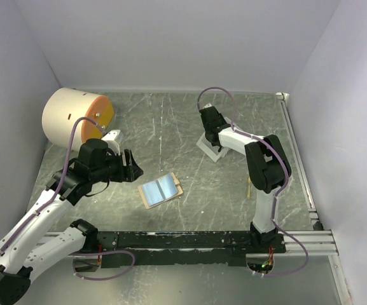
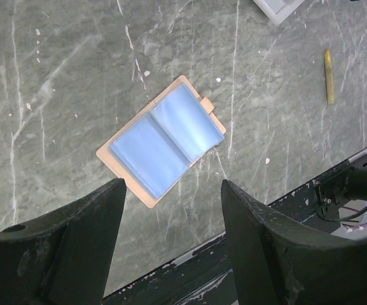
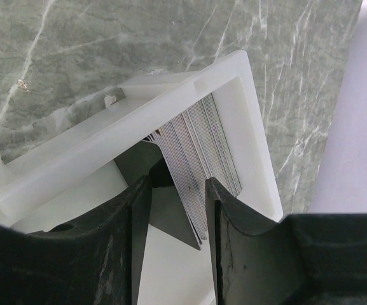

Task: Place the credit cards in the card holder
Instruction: Pick up the credit card from the storage box.

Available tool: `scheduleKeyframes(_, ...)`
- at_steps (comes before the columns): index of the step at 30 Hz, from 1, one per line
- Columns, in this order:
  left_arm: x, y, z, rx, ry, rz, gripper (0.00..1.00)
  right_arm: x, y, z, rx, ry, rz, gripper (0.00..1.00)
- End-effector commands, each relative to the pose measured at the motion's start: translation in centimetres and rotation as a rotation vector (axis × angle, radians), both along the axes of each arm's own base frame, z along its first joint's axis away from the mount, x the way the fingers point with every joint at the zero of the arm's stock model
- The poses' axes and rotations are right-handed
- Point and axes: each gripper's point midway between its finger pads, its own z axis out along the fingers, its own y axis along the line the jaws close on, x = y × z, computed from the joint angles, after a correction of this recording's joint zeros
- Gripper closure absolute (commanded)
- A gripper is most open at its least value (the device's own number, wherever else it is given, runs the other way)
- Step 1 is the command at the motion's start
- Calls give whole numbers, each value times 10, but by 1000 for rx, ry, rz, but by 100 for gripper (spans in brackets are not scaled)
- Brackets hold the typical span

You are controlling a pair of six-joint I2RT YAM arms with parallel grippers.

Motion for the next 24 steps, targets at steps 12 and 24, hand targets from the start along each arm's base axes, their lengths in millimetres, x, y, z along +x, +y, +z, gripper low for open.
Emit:
scheduleKeyframes(12,1,2,-2,14,-17,2,27,12,-5,27,17,-88,-40,69)
scheduleKeyframes(24,2,2,-2,15,-18,3,27,13,-5,35,26,-104,-47,75)
